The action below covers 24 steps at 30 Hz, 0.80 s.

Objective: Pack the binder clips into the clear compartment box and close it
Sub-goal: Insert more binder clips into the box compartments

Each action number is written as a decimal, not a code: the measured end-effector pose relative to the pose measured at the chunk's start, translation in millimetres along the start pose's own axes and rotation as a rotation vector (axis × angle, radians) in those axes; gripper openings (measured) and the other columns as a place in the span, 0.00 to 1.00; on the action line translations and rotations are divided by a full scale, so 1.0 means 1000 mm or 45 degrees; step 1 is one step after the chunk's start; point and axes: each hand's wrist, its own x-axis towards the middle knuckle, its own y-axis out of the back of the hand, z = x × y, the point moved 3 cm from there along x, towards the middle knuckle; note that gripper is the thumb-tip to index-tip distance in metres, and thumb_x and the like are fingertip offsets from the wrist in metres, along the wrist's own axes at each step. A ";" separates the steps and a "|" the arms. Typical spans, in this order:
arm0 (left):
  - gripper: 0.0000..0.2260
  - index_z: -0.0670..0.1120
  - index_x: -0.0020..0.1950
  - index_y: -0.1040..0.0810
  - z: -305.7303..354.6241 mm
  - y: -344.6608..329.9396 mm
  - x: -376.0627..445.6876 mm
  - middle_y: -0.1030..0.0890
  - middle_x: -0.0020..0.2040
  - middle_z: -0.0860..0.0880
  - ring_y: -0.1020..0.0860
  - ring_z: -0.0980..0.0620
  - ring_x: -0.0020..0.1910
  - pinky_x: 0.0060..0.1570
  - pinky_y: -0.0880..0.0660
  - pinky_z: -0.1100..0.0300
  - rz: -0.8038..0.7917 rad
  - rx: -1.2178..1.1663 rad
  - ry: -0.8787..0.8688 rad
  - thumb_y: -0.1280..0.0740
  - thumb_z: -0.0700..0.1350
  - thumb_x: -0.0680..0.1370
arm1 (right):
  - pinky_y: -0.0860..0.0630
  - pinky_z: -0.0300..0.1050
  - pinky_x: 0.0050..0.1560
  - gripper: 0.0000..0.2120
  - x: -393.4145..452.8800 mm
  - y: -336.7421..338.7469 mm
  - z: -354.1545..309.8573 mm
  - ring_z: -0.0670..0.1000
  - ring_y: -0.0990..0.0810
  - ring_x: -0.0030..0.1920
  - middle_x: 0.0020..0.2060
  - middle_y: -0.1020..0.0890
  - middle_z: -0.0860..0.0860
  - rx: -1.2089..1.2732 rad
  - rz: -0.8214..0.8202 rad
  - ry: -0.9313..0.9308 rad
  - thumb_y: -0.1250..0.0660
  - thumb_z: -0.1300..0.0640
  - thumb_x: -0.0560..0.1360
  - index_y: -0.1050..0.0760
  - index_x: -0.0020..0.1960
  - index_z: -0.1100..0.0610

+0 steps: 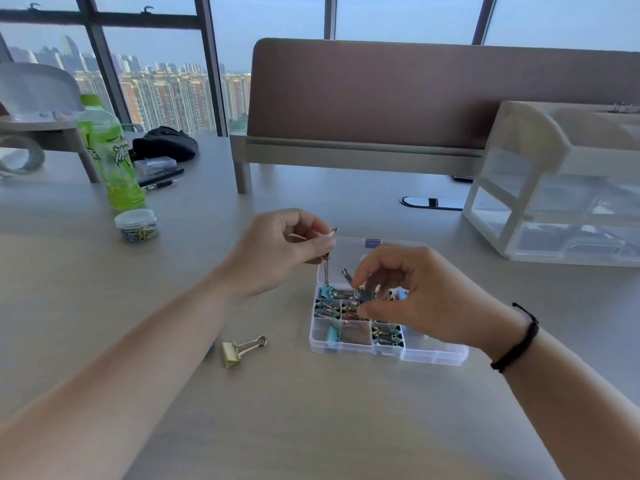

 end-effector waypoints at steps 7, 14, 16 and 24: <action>0.06 0.44 0.50 0.17 -0.011 -0.012 -0.016 0.20 0.42 0.45 0.18 0.52 0.41 0.53 0.19 0.52 -0.127 -0.017 0.001 0.28 0.36 0.75 | 0.25 0.37 0.47 0.09 -0.006 -0.011 -0.002 0.43 0.22 0.44 0.41 0.19 0.43 -0.295 -0.192 0.003 0.23 0.58 0.68 0.18 0.45 0.47; 0.06 0.47 0.49 0.17 -0.010 -0.013 -0.022 0.18 0.41 0.49 0.17 0.49 0.44 0.53 0.19 0.54 -0.239 0.051 -0.041 0.27 0.39 0.73 | 0.27 0.36 0.53 0.02 -0.008 -0.013 0.000 0.40 0.21 0.49 0.44 0.18 0.41 -0.352 -0.276 0.000 0.25 0.53 0.71 0.16 0.43 0.46; 0.06 0.47 0.48 0.17 -0.010 -0.014 -0.024 0.17 0.42 0.46 0.18 0.48 0.45 0.53 0.20 0.56 -0.254 0.053 -0.055 0.27 0.40 0.73 | 0.29 0.35 0.54 0.01 -0.009 -0.012 -0.001 0.39 0.21 0.50 0.45 0.18 0.40 -0.363 -0.286 -0.008 0.25 0.51 0.70 0.16 0.41 0.47; 0.10 0.46 0.48 0.16 -0.008 -0.018 -0.027 0.17 0.46 0.38 0.17 0.47 0.45 0.53 0.20 0.57 -0.310 -0.031 -0.046 0.26 0.44 0.68 | 0.30 0.30 0.37 0.10 -0.005 -0.004 -0.001 0.41 0.22 0.37 0.35 0.17 0.41 -0.165 0.120 -0.036 0.23 0.47 0.66 0.20 0.41 0.49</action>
